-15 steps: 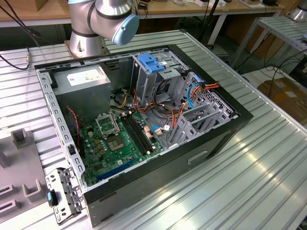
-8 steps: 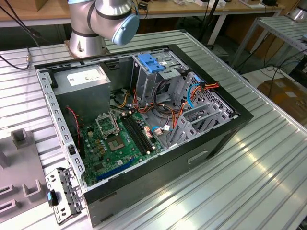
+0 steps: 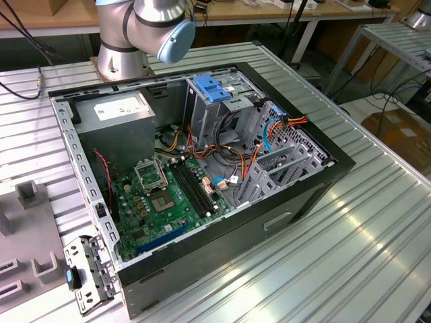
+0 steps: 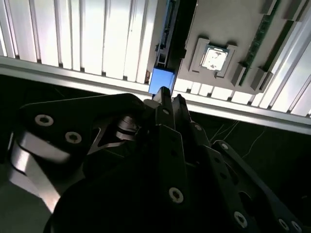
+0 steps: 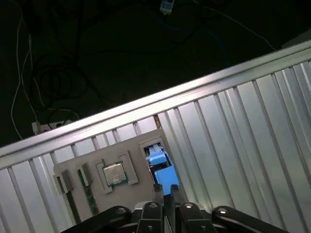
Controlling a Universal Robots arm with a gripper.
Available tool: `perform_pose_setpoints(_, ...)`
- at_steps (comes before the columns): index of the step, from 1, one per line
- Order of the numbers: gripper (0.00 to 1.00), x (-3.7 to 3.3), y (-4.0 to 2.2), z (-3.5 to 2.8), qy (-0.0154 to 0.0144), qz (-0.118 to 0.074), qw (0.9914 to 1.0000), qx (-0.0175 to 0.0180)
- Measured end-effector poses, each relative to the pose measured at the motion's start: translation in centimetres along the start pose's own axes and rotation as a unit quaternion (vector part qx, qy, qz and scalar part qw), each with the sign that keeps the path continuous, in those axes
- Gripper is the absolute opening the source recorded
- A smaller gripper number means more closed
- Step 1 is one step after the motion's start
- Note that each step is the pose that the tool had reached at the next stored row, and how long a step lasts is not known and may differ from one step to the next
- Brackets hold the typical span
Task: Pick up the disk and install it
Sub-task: 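Pick up the disk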
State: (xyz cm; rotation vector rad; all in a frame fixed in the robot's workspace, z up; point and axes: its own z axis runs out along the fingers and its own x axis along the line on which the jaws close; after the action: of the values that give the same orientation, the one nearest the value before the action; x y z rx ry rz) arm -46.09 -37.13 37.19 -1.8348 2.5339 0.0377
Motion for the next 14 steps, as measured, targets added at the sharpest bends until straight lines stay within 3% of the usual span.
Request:
perform_pose_setpoints(3, 0.36, 0.01, 0.00, 0.38, 0.0006, -0.033, 0.99947, -0.0007)
perform_pose_setpoints(4, 0.36, 0.02, -0.01, 0.49, 0.0008, -0.042, 0.99912, -0.0009)
perform_pose_setpoints(6, 0.48, 0.02, -0.01, 0.78, 0.0010, -0.062, 0.99807, -0.0014)
perform_pose_setpoints(10, 0.48, 0.04, -0.02, 1.50, 0.0013, -0.088, 0.99615, -0.0021)
perform_pose_setpoints(11, 0.48, 0.05, -0.02, 1.98, 0.0013, -0.092, 0.99571, -0.0021)
perform_pose_setpoints(14, 0.48, 0.07, -0.04, 2.89, 0.0013, -0.095, 0.99546, -0.0020)
